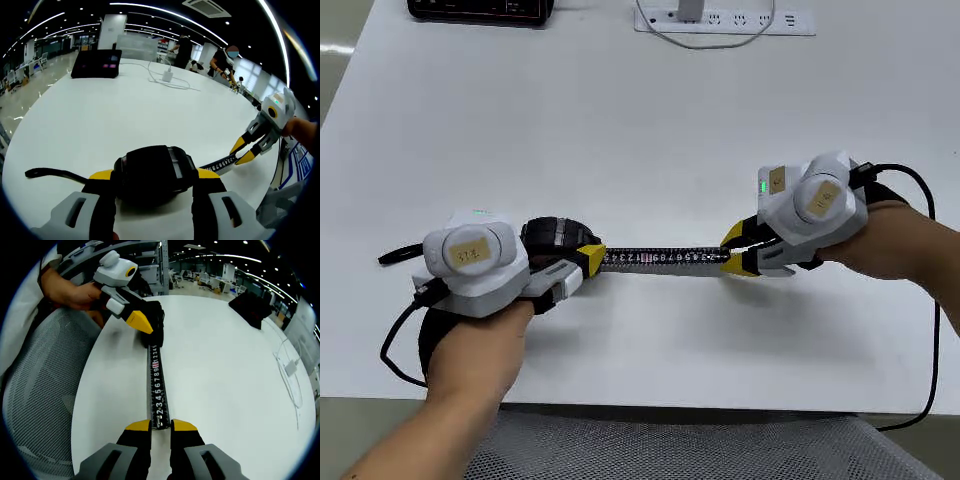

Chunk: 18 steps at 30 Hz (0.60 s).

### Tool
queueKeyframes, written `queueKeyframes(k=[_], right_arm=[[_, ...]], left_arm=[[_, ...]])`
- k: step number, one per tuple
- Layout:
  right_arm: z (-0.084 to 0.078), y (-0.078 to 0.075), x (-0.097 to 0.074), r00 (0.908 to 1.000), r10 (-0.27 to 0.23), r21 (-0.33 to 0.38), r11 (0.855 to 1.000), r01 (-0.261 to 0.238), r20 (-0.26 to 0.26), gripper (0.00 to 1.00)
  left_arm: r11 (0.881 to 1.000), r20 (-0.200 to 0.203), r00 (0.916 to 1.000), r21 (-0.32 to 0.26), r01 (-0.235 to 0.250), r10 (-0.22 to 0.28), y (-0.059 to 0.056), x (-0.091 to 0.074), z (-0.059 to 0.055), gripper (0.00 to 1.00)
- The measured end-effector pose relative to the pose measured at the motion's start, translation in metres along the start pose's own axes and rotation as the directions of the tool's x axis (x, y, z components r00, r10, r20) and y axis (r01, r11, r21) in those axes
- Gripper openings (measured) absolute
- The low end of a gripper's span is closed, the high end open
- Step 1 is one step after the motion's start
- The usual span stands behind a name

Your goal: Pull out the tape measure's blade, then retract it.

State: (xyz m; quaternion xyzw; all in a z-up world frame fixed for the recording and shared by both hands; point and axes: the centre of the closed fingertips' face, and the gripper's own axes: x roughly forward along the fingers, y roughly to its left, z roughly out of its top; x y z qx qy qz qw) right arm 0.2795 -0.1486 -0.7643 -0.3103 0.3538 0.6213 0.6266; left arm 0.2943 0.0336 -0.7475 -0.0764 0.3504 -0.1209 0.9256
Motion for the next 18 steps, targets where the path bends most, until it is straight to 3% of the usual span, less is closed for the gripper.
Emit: queueKeyframes(k=[18], right_arm=[[0.015,0.001,0.012,0.9997,0.02,-0.003,1.0,-0.02,0.013,0.1]], left_arm=[[1.0,0.002,1.0,-0.005,0.003,-0.003,0.001,0.0,0.0,0.56]])
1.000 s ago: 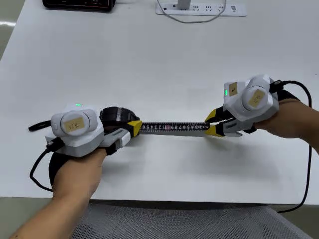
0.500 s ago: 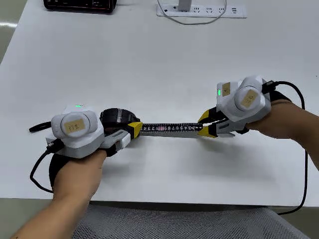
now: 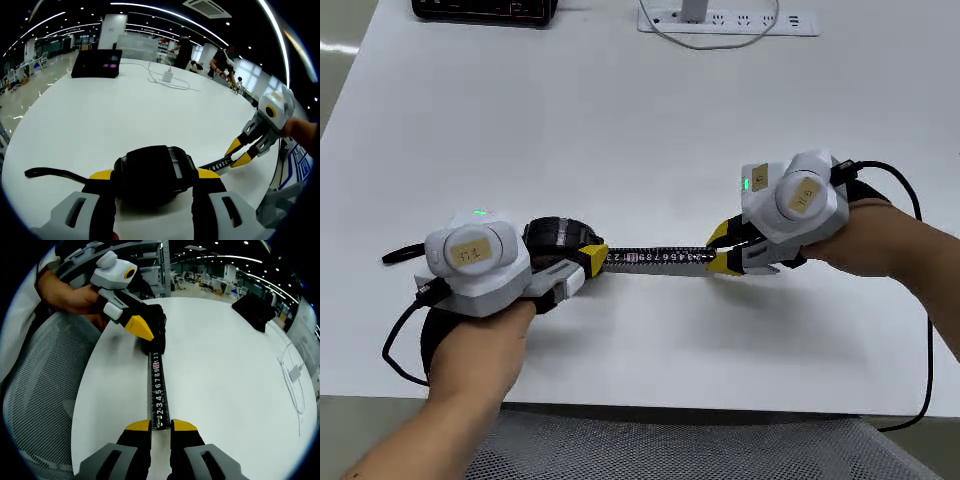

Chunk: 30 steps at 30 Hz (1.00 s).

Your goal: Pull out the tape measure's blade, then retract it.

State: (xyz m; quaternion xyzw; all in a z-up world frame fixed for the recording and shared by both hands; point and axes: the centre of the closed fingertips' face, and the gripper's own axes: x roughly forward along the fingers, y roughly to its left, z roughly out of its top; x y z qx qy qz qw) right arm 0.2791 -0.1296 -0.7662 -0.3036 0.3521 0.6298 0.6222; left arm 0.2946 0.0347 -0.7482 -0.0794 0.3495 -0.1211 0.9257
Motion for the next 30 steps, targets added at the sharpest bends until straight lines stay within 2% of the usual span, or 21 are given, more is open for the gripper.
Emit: queueKeyframes(k=[23,26,30], right_arm=[[0.013,-0.001,0.014,0.9997,0.017,-0.008,1.0,-0.017,0.019,0.1],[0.018,0.0,0.015,0.9986,0.027,0.019,0.999,-0.028,0.046,0.1],[0.02,0.0,0.017,0.9987,0.026,0.009,1.0,-0.026,0.045,0.1]], left_arm=[[1.0,0.004,1.0,-0.007,0.0,0.0,-0.001,-0.001,0.001,0.56],[1.0,0.004,1.0,0.0,-0.003,0.003,-0.001,-0.001,0.0,0.56],[1.0,0.003,1.0,0.001,-0.004,0.004,-0.001,-0.001,0.0,0.56]])
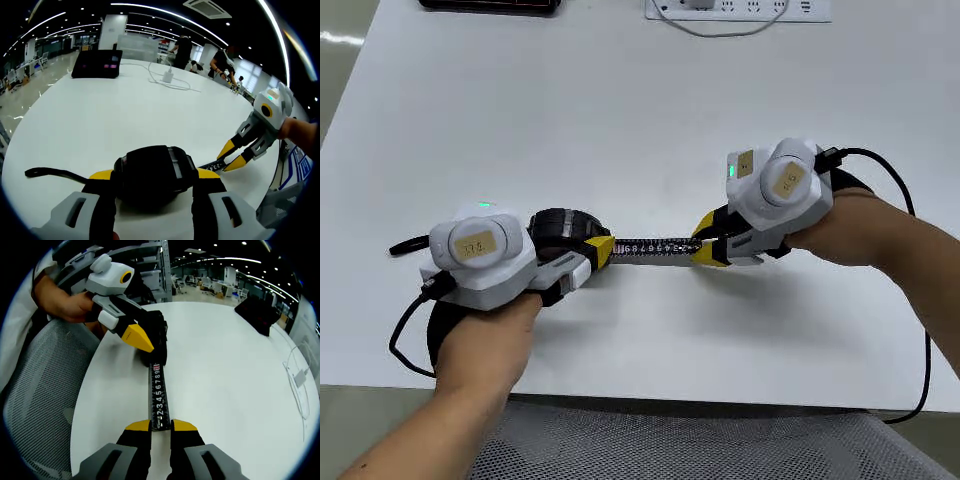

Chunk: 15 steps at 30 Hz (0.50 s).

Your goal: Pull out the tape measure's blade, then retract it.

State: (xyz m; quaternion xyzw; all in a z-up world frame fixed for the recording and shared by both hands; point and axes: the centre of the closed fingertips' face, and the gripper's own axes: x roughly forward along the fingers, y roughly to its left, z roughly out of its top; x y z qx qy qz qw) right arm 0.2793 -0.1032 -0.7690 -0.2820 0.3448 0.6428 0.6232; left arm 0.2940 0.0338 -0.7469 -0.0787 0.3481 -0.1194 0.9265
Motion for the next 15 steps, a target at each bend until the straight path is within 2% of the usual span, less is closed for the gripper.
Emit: queueKeyframes(k=[15], right_arm=[[0.014,0.001,0.011,0.9996,0.012,0.0,1.0,-0.012,0.024,0.1]], left_arm=[[1.0,-0.002,1.0,-0.005,0.0,0.0,0.001,0.001,0.0,0.56]])
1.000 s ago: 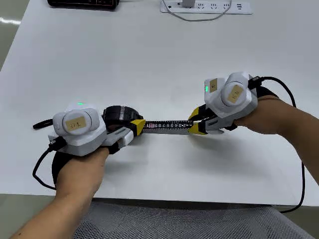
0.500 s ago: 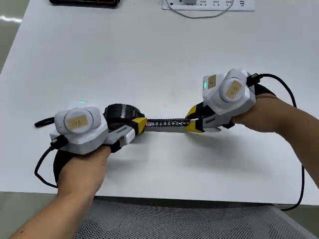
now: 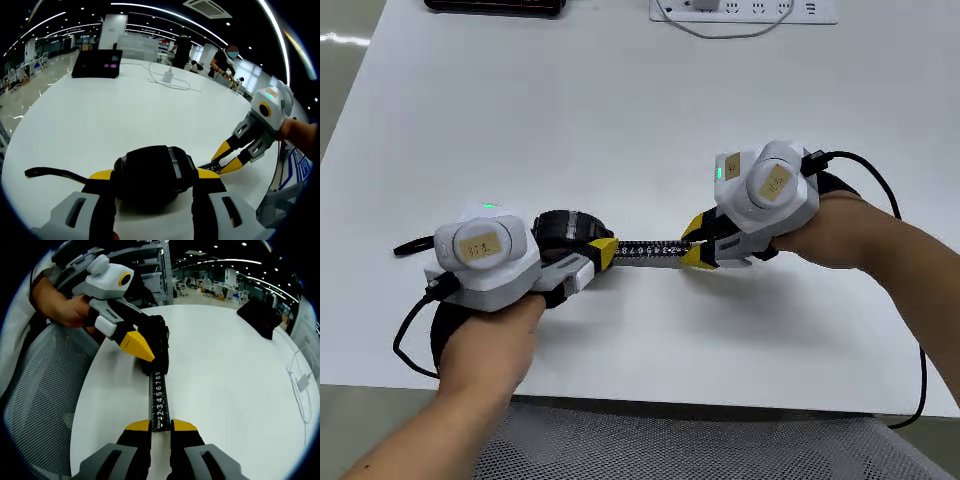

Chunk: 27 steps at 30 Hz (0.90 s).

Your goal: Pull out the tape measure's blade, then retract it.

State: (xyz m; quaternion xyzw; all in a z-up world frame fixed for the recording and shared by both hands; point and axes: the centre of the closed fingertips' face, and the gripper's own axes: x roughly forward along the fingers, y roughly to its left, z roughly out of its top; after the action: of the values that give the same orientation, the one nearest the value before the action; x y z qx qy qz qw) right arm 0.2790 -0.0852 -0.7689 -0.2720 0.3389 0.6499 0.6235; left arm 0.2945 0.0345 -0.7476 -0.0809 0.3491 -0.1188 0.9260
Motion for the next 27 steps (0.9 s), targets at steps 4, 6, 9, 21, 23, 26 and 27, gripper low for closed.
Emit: queueKeyframes(k=[4,6,9,21,23,26,27], right_arm=[[0.003,0.0,0.003,1.0,0.002,0.003,1.0,-0.002,0.009,0.1],[0.004,0.0,0.004,0.9999,0.004,0.005,1.0,-0.005,0.012,0.1],[0.006,0.0,0.006,0.9999,0.006,0.002,1.0,-0.006,0.014,0.1],[0.019,0.001,0.021,0.9984,0.019,0.016,1.0,-0.02,0.053,0.1],[0.021,0.001,0.024,0.9982,0.022,0.016,1.0,-0.023,0.056,0.1],[0.025,0.001,0.027,0.9972,0.025,0.02,0.999,-0.026,0.071,0.1],[0.026,0.001,0.028,0.9969,0.026,0.022,0.999,-0.028,0.075,0.1]], left_arm=[[1.0,0.0,1.0,-0.002,0.002,-0.002,0.0,0.0,0.0,0.56],[1.0,0.001,1.0,-0.001,0.001,-0.001,0.0,0.0,0.0,0.56],[1.0,0.002,1.0,-0.003,0.002,-0.002,0.0,-0.001,0.0,0.56],[1.0,0.005,1.0,-0.014,0.005,-0.005,-0.001,-0.001,0.001,0.57],[1.0,0.004,1.0,-0.015,0.007,-0.007,-0.001,-0.001,0.001,0.57],[1.0,0.005,0.9999,-0.022,0.009,-0.009,-0.001,-0.001,0.001,0.57],[1.0,0.005,0.9999,-0.023,0.009,-0.009,-0.001,-0.001,0.001,0.57]])
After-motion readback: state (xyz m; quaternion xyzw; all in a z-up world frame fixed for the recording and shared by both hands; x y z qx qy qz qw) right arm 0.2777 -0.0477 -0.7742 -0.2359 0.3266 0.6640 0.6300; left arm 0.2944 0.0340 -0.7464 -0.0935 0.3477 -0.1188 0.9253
